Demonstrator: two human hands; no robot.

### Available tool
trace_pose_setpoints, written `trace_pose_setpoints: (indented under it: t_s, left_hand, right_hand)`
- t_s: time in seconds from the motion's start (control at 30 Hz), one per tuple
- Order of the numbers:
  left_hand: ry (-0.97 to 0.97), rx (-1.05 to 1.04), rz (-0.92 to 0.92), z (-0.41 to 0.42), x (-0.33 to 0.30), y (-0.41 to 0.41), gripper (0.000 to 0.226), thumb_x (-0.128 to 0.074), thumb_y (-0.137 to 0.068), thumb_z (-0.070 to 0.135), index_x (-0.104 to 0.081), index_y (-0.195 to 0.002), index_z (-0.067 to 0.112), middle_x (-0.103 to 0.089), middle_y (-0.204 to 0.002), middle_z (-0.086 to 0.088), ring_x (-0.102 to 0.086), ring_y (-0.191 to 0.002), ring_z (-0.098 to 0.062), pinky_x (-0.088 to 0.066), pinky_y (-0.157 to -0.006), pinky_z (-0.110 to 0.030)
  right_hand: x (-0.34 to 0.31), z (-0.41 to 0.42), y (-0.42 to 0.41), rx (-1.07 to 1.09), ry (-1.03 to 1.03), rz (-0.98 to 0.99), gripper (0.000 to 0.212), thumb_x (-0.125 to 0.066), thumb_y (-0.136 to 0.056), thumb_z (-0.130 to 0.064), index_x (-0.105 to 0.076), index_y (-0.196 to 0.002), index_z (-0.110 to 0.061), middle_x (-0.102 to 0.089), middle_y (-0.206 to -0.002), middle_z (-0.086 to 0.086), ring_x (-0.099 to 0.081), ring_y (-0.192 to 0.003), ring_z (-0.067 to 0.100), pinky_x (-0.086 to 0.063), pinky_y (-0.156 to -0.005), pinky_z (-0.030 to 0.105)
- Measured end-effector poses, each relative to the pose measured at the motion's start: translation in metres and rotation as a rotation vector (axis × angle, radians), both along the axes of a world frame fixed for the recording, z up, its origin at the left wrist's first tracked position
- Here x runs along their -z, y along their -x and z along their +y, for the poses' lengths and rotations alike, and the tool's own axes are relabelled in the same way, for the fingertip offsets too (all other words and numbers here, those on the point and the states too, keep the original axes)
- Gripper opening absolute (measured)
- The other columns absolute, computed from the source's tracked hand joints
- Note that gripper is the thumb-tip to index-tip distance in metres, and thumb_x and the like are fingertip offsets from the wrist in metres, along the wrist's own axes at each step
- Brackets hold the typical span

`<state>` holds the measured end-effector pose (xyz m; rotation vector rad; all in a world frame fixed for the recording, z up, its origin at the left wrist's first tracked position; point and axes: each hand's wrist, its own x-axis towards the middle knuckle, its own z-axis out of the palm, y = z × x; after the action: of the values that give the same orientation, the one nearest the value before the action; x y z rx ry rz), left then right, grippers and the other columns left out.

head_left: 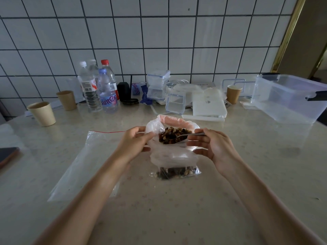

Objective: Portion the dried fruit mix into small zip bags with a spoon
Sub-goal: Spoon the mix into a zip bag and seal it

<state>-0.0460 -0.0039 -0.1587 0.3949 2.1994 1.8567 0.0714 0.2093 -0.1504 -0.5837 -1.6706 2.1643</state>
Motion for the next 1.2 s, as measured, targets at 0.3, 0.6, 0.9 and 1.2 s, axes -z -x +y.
trace_pose_setpoints:
  t_s: [0.3, 0.6, 0.9, 1.2]
  left_hand:
    - [0.305, -0.166, 0.345, -0.013, -0.004, 0.0, 0.037, -0.08, -0.086, 0.049, -0.064, -0.093, 0.015, -0.072, -0.089, -0.002, -0.071, -0.083, -0.02, -0.057, -0.076, -0.038]
    - [0.493, 0.277, 0.27, -0.018, -0.018, -0.023, 0.03, -0.07, -0.091, 0.057, -0.077, -0.083, 0.029, -0.078, -0.073, 0.002, -0.071, -0.065, -0.004, -0.043, -0.053, -0.015]
    - [0.219, 0.357, 0.202, -0.013, -0.023, -0.029, 0.018, -0.073, -0.091, 0.048, -0.081, -0.085, 0.033, -0.076, -0.074, -0.006, -0.066, -0.059, -0.012, -0.051, -0.057, -0.019]
    - [0.417, 0.265, 0.357, -0.017, -0.018, -0.022, 0.013, -0.071, -0.094, 0.044, -0.077, -0.091, 0.033, -0.077, -0.07, 0.004, -0.07, -0.058, -0.007, -0.048, -0.049, -0.016]
  right_hand:
    - [-0.008, 0.012, -0.007, 0.088, -0.074, 0.093, 0.036, -0.039, -0.11, -0.018, -0.069, -0.1, -0.001, -0.078, -0.086, 0.02, -0.076, -0.07, 0.029, -0.058, -0.05, 0.034]
    - [-0.019, 0.011, -0.015, -0.018, -0.095, 0.183, 0.043, -0.041, -0.111, -0.024, -0.068, -0.084, -0.004, -0.067, -0.067, 0.019, -0.068, -0.06, 0.032, -0.053, -0.048, 0.036]
    - [-0.021, -0.007, -0.02, -0.206, -0.513, 0.397, 0.044, -0.037, -0.113, -0.021, -0.06, -0.089, 0.007, -0.063, -0.07, 0.022, -0.065, -0.062, 0.033, -0.052, -0.052, 0.039]
    - [-0.016, -0.011, -0.017, -0.235, -0.6, 0.435, 0.046, -0.036, -0.112, -0.026, -0.061, -0.087, 0.005, -0.063, -0.066, 0.018, -0.064, -0.057, 0.031, -0.051, -0.05, 0.045]
